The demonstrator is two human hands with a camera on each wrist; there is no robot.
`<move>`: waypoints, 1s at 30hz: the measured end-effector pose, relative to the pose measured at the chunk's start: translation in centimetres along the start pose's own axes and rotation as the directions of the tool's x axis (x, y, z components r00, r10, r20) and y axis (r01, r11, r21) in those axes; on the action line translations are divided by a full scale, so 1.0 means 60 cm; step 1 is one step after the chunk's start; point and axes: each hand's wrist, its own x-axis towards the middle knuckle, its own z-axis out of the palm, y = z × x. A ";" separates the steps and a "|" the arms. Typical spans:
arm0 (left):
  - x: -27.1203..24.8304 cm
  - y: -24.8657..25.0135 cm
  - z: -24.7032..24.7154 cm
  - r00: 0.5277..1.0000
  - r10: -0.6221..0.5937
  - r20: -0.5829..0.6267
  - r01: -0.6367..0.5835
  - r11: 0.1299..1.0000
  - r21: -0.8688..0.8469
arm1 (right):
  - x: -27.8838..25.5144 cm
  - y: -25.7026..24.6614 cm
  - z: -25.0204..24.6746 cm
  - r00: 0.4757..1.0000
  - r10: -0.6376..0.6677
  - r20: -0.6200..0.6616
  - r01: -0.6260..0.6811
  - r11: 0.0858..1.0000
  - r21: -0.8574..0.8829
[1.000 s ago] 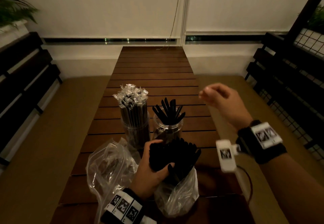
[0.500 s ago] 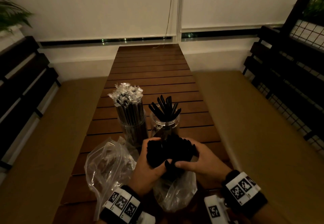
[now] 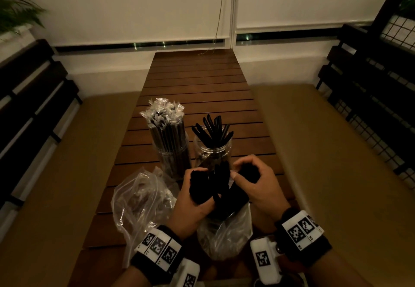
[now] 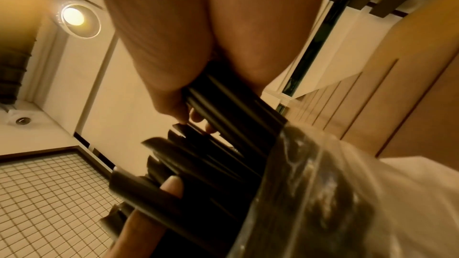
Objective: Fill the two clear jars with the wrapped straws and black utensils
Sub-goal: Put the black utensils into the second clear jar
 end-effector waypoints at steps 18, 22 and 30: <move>0.001 -0.002 -0.016 0.998 -0.064 -0.004 0.064 0.998 0.026 | -0.028 0.058 0.021 0.973 0.197 0.120 -0.199 0.980 0.005; -0.002 0.008 -0.016 0.997 -0.065 0.036 0.062 0.993 0.101 | -0.024 0.049 0.021 0.975 0.182 0.128 -0.189 0.981 0.046; -0.005 0.041 -0.026 0.985 -0.054 0.161 0.003 0.952 0.305 | -0.028 0.038 0.020 0.979 0.146 0.144 -0.149 0.989 0.008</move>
